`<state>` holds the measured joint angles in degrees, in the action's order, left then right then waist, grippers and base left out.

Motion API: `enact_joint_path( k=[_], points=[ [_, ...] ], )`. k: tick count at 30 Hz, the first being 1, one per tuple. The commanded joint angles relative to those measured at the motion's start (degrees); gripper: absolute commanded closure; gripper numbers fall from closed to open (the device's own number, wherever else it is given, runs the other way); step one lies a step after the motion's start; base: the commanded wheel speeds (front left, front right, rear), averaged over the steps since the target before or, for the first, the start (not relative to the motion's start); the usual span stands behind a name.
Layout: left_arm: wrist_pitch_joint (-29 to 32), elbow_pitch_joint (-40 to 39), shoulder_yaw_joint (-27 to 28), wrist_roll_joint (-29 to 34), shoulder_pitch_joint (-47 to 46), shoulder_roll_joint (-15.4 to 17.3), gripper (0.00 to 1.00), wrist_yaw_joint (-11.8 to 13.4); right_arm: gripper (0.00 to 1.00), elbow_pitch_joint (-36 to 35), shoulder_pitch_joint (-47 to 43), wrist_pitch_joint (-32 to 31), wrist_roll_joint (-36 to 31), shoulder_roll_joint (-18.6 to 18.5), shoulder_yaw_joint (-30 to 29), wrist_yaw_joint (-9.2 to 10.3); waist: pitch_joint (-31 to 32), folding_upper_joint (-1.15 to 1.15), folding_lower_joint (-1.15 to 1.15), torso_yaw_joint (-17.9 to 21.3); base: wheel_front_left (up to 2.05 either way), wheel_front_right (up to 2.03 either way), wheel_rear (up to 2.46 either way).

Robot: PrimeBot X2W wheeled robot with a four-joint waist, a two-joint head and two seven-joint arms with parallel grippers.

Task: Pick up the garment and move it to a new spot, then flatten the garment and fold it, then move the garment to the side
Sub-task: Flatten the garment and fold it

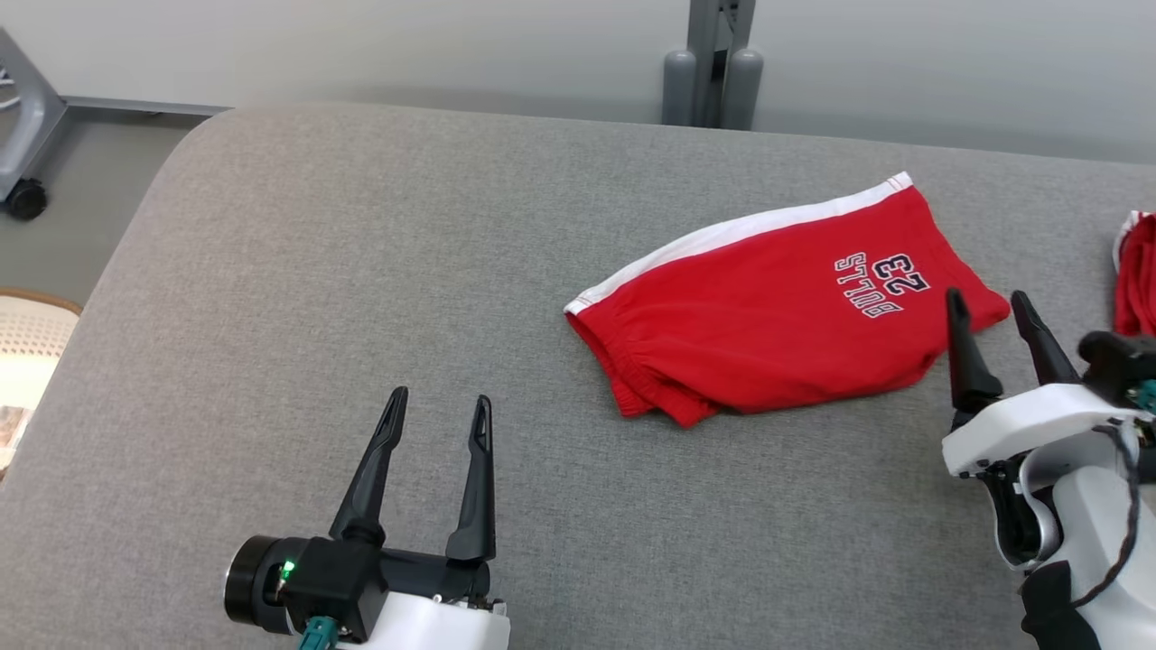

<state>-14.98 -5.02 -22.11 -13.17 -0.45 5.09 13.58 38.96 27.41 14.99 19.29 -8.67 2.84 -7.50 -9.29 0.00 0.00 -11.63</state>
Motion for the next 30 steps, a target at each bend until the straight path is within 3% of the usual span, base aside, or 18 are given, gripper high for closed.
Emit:
enact_joint_path(
  k=[1, 11, 21, 27, 28, 29, 30],
  points=[
    [-0.21, 0.06, 0.44, 1.1, -0.19, 0.01, 0.0, -0.78, 0.0, 1.57, 0.56, 0.28, 3.19, 0.08, -1.39, 0.02, -0.66, 0.0, 0.0, -0.59, 0.0, 0.0, 0.0],
    [-0.22, 1.17, -0.22, 3.6, -2.33, -1.18, 0.0, -4.52, 0.0, 12.75, 8.51, -7.06, 19.6, -3.93, -4.42, 0.01, -4.66, 0.0, 0.0, -2.44, 0.0, 0.0, 0.0],
    [-0.22, 2.21, -1.0, 4.74, -4.06, -1.65, 0.0, -6.82, 0.0, 19.63, 14.33, -12.5, 23.88, -7.61, -1.45, 0.01, -7.96, 0.0, 0.0, -3.9, 0.0, 0.0, 0.0],
    [-0.22, 2.32, -1.31, 5.12, -5.07, -1.91, 0.0, -7.51, 0.0, 22.59, 16.64, -17.88, 25.87, -6.91, 1.77, 0.01, -9.48, 0.0, 0.0, -4.84, 0.0, 0.0, 0.0],
    [-0.22, 2.32, -1.34, 5.12, -5.09, -1.95, 0.0, -7.51, 0.02, 22.83, 16.74, -18.43, 26.22, -6.87, 2.23, 0.01, -9.64, 0.0, 0.0, -4.89, 0.0, 0.0, 0.0],
    [-0.22, 2.35, -1.38, 5.08, -5.12, -1.98, 0.0, -7.51, 0.49, 22.93, 16.91, -18.91, 26.76, -6.72, 2.57, 0.01, -9.79, 0.0, 0.0, -4.93, 0.0, 0.0, 0.0],
    [-0.22, 2.44, -1.41, 4.99, -5.23, -2.0, 0.0, -7.53, 0.65, 22.95, 17.01, -19.13, 27.24, -6.6, 2.91, 0.01, -9.9, 0.0, 0.0, -4.96, 0.0, 0.0, 0.0]
  ],
)
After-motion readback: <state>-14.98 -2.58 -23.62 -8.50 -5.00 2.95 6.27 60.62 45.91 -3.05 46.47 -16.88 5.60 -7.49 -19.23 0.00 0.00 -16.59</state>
